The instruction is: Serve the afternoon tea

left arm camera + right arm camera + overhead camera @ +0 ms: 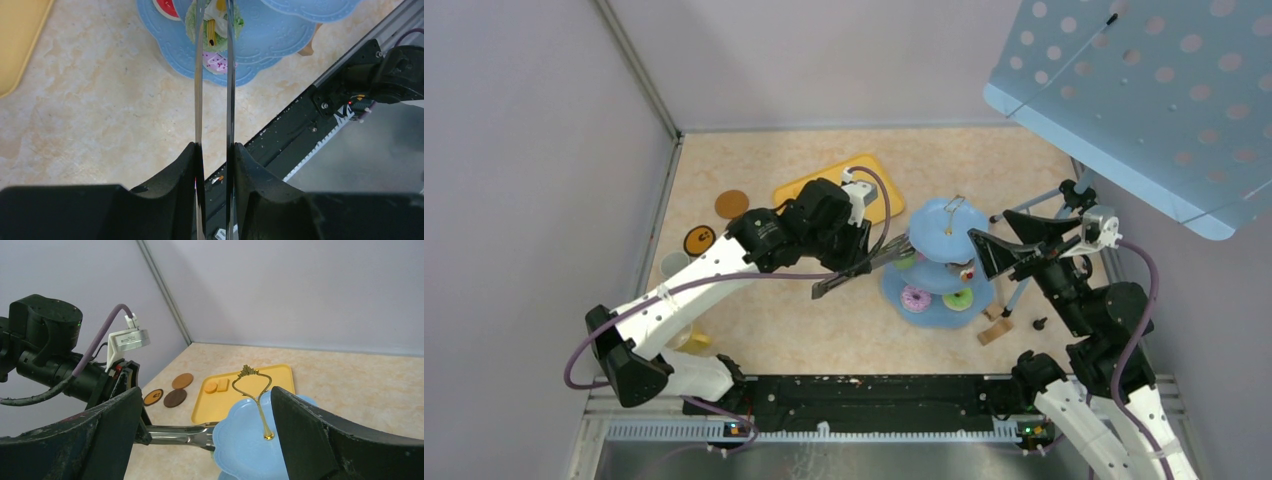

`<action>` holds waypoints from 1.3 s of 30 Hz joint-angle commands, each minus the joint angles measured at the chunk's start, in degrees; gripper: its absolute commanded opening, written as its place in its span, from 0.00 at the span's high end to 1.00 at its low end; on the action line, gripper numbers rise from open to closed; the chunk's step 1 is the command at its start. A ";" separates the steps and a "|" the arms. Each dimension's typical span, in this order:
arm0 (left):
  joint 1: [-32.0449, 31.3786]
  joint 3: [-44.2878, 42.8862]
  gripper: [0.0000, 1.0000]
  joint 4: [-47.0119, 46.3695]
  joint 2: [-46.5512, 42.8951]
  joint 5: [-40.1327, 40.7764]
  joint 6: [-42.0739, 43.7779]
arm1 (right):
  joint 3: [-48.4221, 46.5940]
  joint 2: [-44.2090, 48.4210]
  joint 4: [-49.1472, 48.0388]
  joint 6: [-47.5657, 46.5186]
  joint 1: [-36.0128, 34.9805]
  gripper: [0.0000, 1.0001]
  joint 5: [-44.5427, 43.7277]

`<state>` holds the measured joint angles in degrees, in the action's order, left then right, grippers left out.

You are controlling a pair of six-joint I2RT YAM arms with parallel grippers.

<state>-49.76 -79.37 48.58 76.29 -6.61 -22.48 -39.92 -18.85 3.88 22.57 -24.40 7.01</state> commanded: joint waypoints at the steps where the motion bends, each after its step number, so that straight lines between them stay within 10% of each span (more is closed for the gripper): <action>1: -0.43 0.76 0.67 -3.24 -2.13 -4.47 -2.55 | 0.02 -0.36 -2.85 -0.76 0.48 0.03 0.10; 39: -1.13 7.18 0.51 -17.02 0.17 -11.48 -3.37 | 0.11 1.34 -0.80 -1.03 0.47 0.03 -0.80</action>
<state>-50.68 -71.75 35.53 77.32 -17.15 -27.00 -39.75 -18.02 4.29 22.11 -24.40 6.52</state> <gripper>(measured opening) 0.479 0.976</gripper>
